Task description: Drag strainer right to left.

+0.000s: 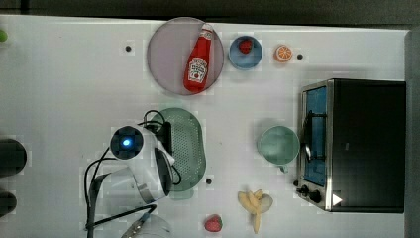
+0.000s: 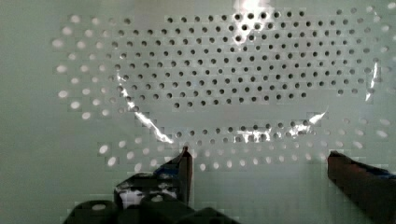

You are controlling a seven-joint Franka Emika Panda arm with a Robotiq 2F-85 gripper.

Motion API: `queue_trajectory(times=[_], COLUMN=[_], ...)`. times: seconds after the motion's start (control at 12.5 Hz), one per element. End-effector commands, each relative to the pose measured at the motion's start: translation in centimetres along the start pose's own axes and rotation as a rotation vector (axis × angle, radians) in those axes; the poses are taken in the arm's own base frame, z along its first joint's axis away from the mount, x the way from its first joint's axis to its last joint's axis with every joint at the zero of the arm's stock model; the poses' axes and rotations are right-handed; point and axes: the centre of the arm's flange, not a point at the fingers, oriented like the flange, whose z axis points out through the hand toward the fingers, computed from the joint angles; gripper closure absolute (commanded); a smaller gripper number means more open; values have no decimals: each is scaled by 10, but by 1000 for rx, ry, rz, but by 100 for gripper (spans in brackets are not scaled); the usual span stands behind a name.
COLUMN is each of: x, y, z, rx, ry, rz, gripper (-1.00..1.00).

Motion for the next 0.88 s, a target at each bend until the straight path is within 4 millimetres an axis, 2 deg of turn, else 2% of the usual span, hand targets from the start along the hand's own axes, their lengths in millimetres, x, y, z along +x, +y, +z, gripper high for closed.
queue_trajectory(times=[0.08,0.88], x=[-40,-140], y=[-8,-22], z=[-14,-8], rx=[38,47], ry=[-32,-113], rz=[60,90], gripper=[-100,-100])
